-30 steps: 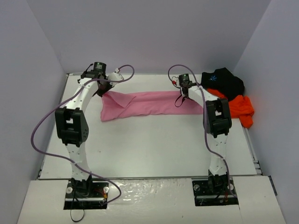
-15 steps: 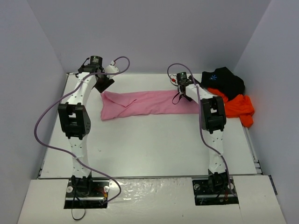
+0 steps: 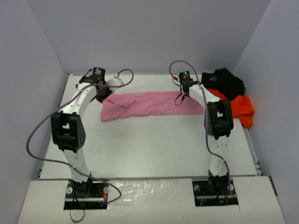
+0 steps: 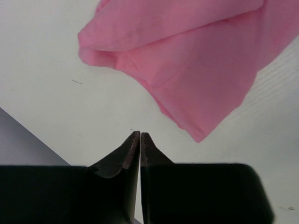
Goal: Fold and stack the t-shirts
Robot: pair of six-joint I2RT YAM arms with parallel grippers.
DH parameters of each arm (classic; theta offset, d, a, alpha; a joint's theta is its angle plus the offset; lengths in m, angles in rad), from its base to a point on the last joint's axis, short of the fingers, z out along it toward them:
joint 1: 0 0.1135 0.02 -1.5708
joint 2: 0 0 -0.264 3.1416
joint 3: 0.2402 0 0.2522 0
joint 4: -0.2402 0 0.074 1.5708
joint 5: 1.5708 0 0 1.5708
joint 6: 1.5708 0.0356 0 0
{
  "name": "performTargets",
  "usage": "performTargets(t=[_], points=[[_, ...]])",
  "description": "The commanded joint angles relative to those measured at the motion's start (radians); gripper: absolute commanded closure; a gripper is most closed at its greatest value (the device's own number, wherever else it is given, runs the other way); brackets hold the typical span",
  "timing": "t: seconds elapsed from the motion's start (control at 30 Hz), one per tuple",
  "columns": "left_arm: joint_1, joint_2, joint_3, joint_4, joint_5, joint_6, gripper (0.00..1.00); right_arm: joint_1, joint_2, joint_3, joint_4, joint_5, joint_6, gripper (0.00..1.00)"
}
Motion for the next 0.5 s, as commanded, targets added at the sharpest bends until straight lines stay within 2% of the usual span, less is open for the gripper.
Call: performTargets(t=[0.0, 0.2, 0.47], points=[[-0.027, -0.104, -0.046, 0.058, 0.038, 0.008, 1.0, 0.018, -0.125, -0.061, 0.007, -0.019, 0.033, 1.0], [-0.062, -0.066, -0.042, 0.073, 0.032, 0.006, 1.0, 0.065, -0.088, -0.06, -0.019, -0.057, 0.046, 1.0], [-0.105, 0.029, 0.01, 0.069, 0.019, -0.003, 1.0, 0.073, 0.062, 0.095, -0.071, -0.091, 0.013, 1.0]])
